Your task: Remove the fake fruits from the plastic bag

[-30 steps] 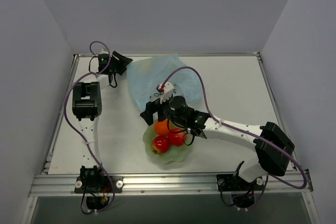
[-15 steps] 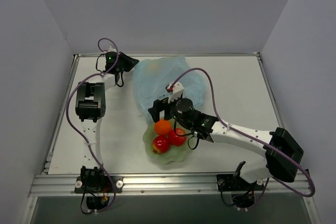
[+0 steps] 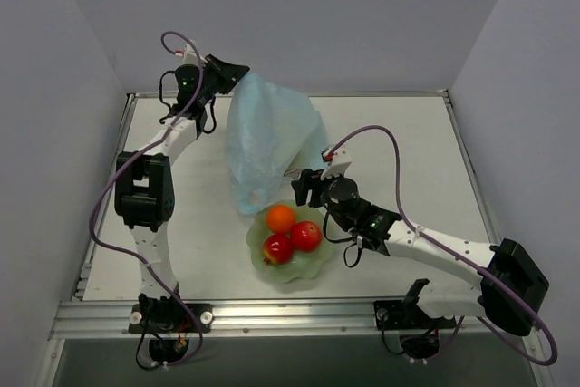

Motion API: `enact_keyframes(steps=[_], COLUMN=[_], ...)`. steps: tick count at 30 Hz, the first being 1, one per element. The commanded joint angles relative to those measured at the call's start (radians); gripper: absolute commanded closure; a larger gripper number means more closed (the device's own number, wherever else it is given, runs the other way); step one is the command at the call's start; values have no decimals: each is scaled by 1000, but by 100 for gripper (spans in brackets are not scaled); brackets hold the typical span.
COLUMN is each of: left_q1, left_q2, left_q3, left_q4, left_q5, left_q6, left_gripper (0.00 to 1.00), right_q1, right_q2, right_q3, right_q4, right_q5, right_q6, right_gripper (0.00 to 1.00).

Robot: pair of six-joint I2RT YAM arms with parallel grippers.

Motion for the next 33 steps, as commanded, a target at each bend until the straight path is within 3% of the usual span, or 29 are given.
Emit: enact_keyframes(steps=[1,3,11,14,15,16,18,19,21,22,25,29,32,33], left_q1=[16,19,45,67,72,79,88,92,99,99,99,93,64,17], left_q2=[34,51,97,95,94,85,65,36,-4,-53,-177,-392,-607,-715], left_q3=[-1,-12,27,20,20,19,14,11,11,8,-21,-243,-451,-504], left_q4=[-2,27,-75,-80,-83,-87,-101,-109,-162,-188,-274,-288,-333,-368], left_q5=[5,16,-19,-19,-16,-10,-15,-19,-32,-44,-122,-240,-367,-430], left_q6=[5,-22,40,40,42,43,46,53,91,112,190,232,298,316], left_gripper=[98,98,94,92,86,66,41,16,2,6,6,6,6,1], right_q1=[-15,-15,-33,-79,-90,-98,-93,-90,-78,-73,-60,-52,-52,-55], right_q2=[-34,-21,111,130,134,139,148,147,139,134,125,131,143,151], right_q3=[-7,-7,45,77,103,117,140,145,143,137,140,151,148,148], right_q4=[0,-14,-66,-97,-102,-109,-126,-123,-123,-123,-122,-128,-105,-97], right_q5=[47,42,114,140,128,96,85,73,71,77,71,47,15,4], right_q6=[40,44,62,50,39,18,5,4,8,14,21,28,36,39], right_gripper=[43,50,49,40,36,35,35,36,42,44,62,82,91,92])
